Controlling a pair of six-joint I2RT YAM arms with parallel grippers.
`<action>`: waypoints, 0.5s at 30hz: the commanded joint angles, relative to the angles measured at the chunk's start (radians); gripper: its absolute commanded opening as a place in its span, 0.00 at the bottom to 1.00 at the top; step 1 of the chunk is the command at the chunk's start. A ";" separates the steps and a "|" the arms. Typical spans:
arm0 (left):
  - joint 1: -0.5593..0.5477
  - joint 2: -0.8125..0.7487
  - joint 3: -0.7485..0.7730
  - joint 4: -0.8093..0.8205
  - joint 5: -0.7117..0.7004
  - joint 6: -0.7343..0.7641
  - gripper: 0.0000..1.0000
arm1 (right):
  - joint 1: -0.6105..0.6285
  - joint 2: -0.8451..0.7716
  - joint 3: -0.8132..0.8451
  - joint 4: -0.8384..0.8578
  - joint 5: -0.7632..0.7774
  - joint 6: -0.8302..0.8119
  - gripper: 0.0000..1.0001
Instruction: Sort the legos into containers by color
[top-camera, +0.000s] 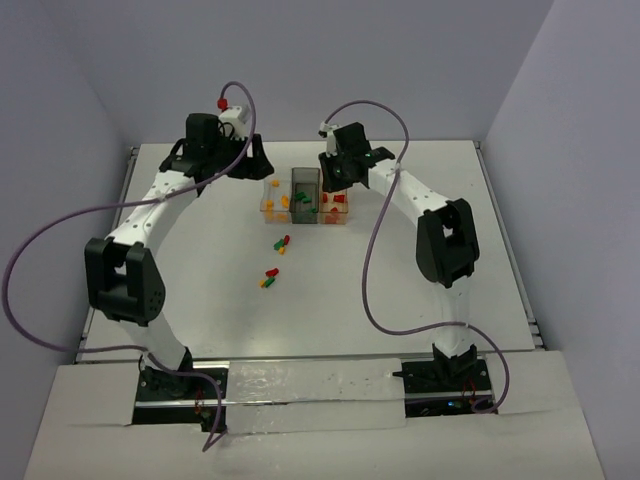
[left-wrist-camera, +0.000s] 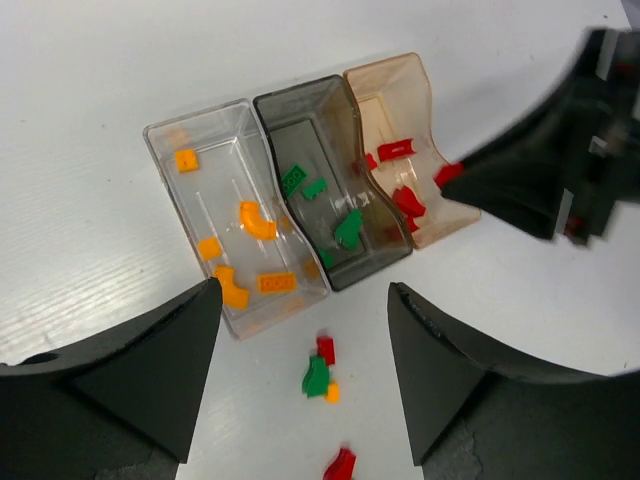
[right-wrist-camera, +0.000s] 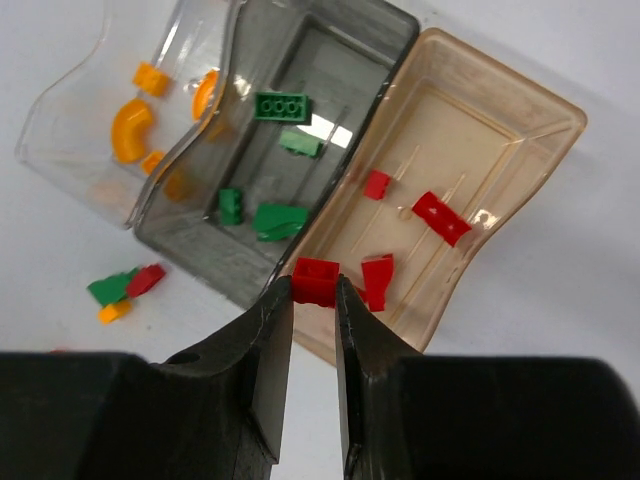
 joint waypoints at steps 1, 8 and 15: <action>-0.003 -0.134 -0.081 -0.007 -0.007 0.067 0.79 | -0.018 0.044 0.082 -0.024 0.064 0.009 0.13; 0.001 -0.234 -0.203 -0.026 0.025 0.091 0.78 | -0.028 0.087 0.125 -0.038 0.075 0.000 0.45; 0.001 -0.338 -0.385 -0.037 0.100 0.221 0.69 | -0.028 0.060 0.121 -0.053 0.051 0.001 0.48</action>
